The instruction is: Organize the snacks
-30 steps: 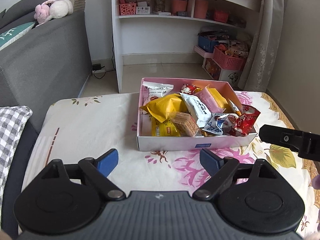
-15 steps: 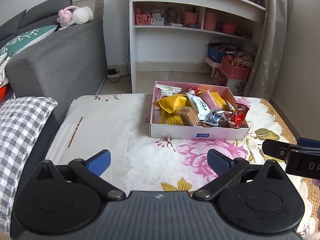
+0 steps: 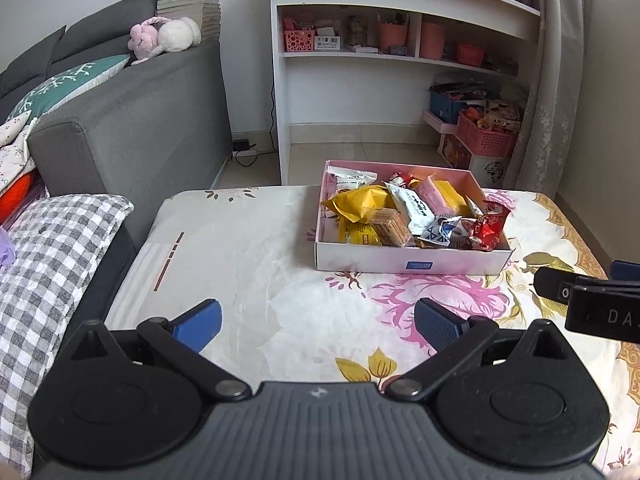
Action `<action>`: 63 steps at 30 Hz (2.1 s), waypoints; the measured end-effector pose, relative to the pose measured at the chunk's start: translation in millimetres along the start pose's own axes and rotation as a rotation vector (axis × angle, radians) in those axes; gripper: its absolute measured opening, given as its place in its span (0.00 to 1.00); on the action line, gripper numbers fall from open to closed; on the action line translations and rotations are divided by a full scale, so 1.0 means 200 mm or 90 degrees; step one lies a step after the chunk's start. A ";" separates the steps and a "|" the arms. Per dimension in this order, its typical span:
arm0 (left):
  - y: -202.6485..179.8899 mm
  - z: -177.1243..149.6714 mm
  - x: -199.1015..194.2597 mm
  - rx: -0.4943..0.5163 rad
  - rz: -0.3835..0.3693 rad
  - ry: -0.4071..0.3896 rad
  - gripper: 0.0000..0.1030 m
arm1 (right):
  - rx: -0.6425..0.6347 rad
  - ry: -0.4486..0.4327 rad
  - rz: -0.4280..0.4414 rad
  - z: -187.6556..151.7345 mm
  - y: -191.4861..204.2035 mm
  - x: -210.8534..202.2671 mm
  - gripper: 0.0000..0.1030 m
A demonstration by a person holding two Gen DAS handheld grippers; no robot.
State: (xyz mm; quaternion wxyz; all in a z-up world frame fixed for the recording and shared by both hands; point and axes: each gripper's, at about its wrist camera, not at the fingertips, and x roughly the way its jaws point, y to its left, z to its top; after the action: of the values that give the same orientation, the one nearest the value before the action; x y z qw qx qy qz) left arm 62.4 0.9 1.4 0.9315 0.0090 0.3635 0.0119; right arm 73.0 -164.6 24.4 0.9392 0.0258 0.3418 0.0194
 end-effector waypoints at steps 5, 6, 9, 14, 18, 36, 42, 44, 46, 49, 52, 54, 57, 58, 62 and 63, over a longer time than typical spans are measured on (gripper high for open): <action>-0.02 -0.01 0.00 0.007 -0.002 0.004 1.00 | -0.010 0.008 0.008 -0.02 0.02 0.00 0.98; -0.02 -0.01 0.00 0.008 -0.002 0.005 1.00 | -0.012 0.007 0.008 -0.02 0.02 0.00 0.98; -0.02 -0.02 0.00 0.011 -0.003 0.007 1.00 | -0.018 0.005 0.005 -0.02 0.03 0.00 0.98; -0.02 -0.02 0.00 0.011 -0.004 0.008 1.00 | -0.024 0.005 0.003 -0.03 0.03 0.00 0.98; -0.02 -0.02 0.00 0.010 -0.006 0.012 1.00 | -0.024 0.005 0.003 -0.03 0.04 0.00 0.98; -0.02 -0.02 0.00 0.003 -0.013 0.023 1.00 | -0.024 0.009 0.001 -0.03 0.04 0.01 0.98; -0.02 -0.02 0.00 0.003 -0.014 0.023 1.00 | -0.025 0.009 0.001 -0.03 0.04 0.01 0.98; -0.02 -0.02 0.00 0.003 -0.014 0.023 1.00 | -0.025 0.009 0.001 -0.03 0.03 0.01 0.98; -0.02 -0.02 0.00 0.003 -0.014 0.023 1.00 | -0.024 0.008 0.001 -0.03 0.03 0.01 0.98; -0.02 -0.02 0.00 0.002 -0.013 0.023 1.00 | -0.025 0.009 0.000 -0.03 0.03 0.01 0.98; -0.02 -0.02 0.00 0.003 -0.013 0.023 1.00 | -0.025 0.009 0.000 -0.03 0.03 0.01 0.98; -0.02 -0.02 0.00 0.002 -0.013 0.024 1.00 | -0.025 0.008 0.000 -0.03 0.03 0.01 0.98; -0.02 -0.02 0.00 0.003 -0.013 0.023 1.00 | -0.025 0.008 0.000 -0.03 0.03 0.01 0.98; -0.02 -0.02 0.00 0.003 -0.013 0.023 1.00 | -0.025 0.008 0.000 -0.03 0.03 0.01 0.98; -0.02 -0.02 0.00 0.003 -0.013 0.023 1.00 | -0.025 0.008 0.000 -0.03 0.03 0.01 0.98; -0.02 -0.02 0.00 0.003 -0.013 0.023 1.00 | -0.025 0.008 0.000 -0.03 0.03 0.01 0.98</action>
State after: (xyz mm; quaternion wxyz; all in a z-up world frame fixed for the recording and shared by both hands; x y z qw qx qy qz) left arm 59.3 -2.4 -1.3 0.9248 0.0068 0.3805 0.0015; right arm 71.3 -157.8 18.6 0.9373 0.0074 0.3475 0.0259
